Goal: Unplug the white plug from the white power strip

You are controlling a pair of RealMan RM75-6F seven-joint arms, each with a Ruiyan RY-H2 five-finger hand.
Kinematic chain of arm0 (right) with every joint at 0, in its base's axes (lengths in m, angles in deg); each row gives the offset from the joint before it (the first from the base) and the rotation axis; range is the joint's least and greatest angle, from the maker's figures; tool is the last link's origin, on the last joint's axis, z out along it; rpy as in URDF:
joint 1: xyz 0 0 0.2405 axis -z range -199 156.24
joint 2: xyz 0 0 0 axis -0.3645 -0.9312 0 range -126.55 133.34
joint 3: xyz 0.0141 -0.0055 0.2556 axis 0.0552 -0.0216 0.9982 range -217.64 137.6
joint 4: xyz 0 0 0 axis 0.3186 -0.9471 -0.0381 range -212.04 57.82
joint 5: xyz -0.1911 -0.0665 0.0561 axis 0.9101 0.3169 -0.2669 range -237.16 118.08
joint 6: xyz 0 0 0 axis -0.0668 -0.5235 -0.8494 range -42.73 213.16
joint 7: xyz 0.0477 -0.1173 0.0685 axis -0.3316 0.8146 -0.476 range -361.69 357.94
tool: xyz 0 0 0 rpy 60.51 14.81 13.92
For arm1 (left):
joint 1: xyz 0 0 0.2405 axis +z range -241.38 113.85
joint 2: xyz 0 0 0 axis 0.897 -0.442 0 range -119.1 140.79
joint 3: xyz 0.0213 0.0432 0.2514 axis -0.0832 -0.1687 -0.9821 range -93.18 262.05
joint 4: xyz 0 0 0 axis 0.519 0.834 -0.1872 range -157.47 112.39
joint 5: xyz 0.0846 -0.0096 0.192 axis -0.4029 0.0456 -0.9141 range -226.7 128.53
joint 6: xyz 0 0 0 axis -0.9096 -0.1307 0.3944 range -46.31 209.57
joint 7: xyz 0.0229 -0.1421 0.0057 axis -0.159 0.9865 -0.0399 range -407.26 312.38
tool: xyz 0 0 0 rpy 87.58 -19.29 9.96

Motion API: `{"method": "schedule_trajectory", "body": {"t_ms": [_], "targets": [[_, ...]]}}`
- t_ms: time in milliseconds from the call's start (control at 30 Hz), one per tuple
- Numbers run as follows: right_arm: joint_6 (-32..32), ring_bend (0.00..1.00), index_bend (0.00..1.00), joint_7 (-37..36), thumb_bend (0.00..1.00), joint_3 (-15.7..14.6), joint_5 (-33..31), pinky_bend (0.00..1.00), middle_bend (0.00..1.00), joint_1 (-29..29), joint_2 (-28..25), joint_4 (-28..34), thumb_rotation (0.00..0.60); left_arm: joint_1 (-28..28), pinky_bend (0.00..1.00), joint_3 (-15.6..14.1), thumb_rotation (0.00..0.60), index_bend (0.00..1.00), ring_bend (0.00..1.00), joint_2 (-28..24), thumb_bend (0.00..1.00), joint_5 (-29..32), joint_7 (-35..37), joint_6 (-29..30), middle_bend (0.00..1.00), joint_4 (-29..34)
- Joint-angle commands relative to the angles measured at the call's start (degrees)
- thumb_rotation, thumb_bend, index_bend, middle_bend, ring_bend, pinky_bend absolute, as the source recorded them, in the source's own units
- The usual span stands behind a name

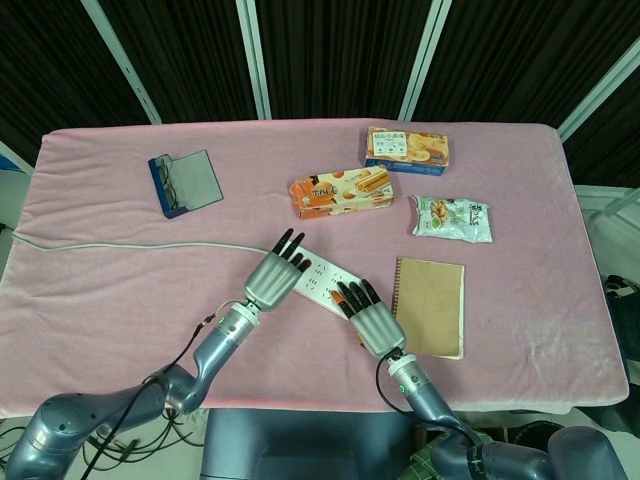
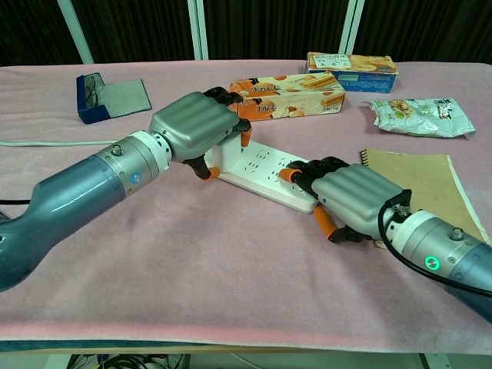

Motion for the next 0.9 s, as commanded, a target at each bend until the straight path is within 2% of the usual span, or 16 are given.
{"method": "schedule_trajectory", "body": {"t_ms": [33, 333, 900], "targets": [[0.0, 0.06, 0.0, 0.2, 0.75, 0.1, -0.1, 0.05, 0.0, -0.1, -0.1, 0.2, 0.6, -0.1, 0.05, 0.7, 0.6, 0.44, 0.0, -1.4, 0.53, 1.4, -0.6, -1.6, 0.41, 2.4], [0.3, 0.06, 0.0, 1.2, 0.75, 0.0, -0.5, 0.05, 0.0, -0.2, -0.7, 1.1, 0.6, -0.6, 0.01, 2.6, 0.6, 0.44, 0.0, -5.1, 0.53, 6.5, -4.3, -6.2, 0.4, 8.5], [0.9, 0.06, 0.0, 1.9, 0.75, -0.1, -1.1, 0.05, 0.0, -0.5, -0.8, 1.7, 0.6, -3.0, 0.01, 5.1, 0.6, 0.46, 0.0, -10.2, 0.55, 14.6, -11.4, -10.7, 0.4, 15.9]]}}
